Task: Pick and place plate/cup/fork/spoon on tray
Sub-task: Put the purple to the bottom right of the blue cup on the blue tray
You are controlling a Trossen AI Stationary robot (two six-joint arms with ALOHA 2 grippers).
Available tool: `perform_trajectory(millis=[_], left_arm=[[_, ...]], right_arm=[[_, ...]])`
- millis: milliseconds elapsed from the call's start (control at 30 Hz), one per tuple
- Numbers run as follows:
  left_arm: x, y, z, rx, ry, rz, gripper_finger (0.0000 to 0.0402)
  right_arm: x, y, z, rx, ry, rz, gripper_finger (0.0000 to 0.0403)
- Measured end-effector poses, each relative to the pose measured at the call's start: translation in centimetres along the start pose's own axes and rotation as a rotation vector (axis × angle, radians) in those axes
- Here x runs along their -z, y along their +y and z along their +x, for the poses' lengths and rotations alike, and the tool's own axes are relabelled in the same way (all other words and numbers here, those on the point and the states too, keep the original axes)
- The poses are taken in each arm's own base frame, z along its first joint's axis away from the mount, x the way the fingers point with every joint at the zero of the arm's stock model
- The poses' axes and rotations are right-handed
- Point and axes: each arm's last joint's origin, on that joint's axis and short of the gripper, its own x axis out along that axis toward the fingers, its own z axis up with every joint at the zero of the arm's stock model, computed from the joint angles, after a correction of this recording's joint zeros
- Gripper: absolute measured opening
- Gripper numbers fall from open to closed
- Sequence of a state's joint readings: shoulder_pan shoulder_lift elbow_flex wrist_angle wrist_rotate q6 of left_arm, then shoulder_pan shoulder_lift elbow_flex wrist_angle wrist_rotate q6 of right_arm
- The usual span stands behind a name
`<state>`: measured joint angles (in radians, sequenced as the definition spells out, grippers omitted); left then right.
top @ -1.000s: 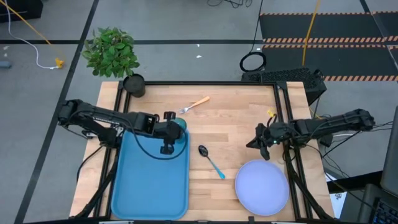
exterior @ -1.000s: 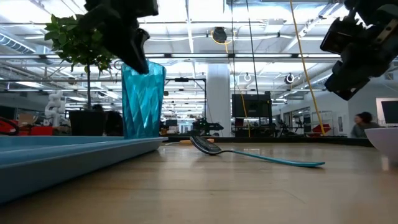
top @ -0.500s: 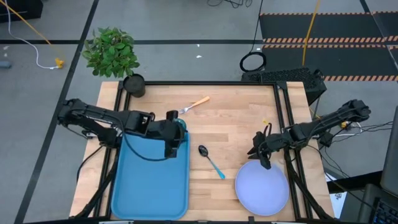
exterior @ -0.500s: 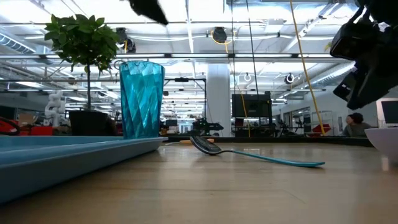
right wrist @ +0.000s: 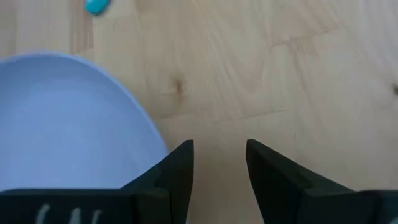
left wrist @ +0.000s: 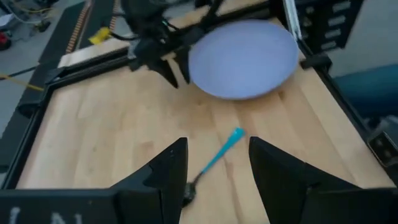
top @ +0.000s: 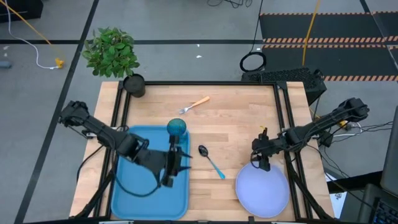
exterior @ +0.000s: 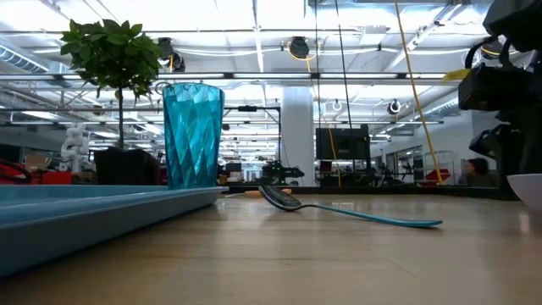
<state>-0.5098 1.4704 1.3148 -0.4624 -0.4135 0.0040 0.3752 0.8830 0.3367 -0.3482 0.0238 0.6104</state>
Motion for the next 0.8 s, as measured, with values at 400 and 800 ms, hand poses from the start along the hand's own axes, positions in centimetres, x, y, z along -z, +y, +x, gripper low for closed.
perform_trajectory(millis=[400,800], left_arm=[[0.6,-2.2,0.7,0.011,0.036,0.047,0.0175],[0.6,-2.2,0.6,0.009,0.035,0.005,0.0175]], right_arm=[[-0.5,0.5,-0.7,-0.104,-0.046,0.069,0.0141],[0.2,0.3,-0.5,-0.092,0.039,0.046,0.0138]])
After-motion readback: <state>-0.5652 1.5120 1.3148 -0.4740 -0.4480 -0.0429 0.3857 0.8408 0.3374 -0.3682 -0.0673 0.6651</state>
